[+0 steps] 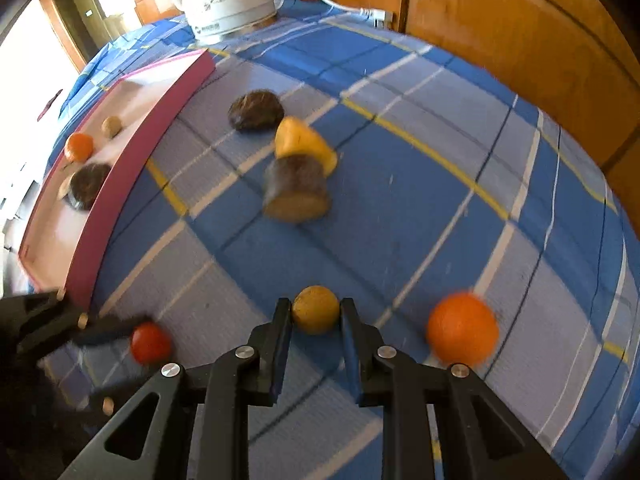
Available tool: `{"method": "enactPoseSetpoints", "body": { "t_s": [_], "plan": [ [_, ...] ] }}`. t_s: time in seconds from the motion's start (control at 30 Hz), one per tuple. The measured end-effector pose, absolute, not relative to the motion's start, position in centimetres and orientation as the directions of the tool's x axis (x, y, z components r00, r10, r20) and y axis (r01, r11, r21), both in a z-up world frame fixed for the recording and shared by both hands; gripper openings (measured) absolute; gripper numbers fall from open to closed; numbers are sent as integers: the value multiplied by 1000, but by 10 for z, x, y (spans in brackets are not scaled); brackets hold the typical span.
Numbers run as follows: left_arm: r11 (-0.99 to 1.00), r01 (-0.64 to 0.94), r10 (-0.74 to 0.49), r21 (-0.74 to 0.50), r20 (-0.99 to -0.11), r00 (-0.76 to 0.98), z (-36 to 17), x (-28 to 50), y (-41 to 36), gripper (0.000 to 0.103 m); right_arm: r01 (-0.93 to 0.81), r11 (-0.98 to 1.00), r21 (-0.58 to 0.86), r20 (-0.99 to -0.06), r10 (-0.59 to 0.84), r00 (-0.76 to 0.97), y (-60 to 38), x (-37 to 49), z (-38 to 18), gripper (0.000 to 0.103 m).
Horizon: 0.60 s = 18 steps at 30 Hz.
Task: Organize fruits
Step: 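Carry the tomato toward the tray with the left tool while the right tool grasps the small yellow fruit, then lower the cherry tomato into the tray and open the left tool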
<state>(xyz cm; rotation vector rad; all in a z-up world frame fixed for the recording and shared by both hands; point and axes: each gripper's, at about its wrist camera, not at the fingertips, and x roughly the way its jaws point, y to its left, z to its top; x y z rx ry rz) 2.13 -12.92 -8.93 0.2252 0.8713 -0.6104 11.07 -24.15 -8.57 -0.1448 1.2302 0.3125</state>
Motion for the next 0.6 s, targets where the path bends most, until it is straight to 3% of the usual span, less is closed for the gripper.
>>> {"method": "enactPoseSetpoints", "body": {
  "t_s": [0.6],
  "plan": [
    [820,553,-449,-150,-767,458,-69,23,-113,27,-260,956,137,-931,214,297,-259,87,-90,24]
  ]
}}
